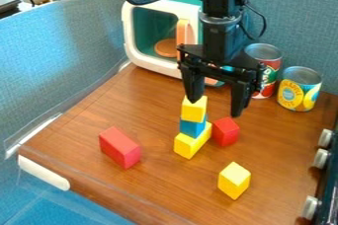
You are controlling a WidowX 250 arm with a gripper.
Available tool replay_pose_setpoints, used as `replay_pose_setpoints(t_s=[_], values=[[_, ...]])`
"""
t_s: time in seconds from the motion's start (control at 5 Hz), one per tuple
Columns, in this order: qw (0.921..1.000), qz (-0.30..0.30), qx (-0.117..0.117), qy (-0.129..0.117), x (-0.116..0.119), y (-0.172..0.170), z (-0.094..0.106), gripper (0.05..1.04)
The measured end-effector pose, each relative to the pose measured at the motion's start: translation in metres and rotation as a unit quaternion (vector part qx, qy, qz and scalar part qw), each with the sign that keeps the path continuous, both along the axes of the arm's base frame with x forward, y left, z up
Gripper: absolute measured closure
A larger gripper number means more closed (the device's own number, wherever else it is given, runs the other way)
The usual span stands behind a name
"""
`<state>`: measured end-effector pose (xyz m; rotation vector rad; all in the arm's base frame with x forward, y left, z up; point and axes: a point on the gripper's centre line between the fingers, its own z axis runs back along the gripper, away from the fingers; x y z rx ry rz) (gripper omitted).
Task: Placed a yellow cube on the table
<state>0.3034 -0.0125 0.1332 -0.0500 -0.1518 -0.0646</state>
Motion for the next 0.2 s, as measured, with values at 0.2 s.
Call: replay_pose_setpoints(t_s=[0.2], values=[[1.0000,0.000,-0.001,0.000,0.0000,-0.0002,0.0000,0.083]])
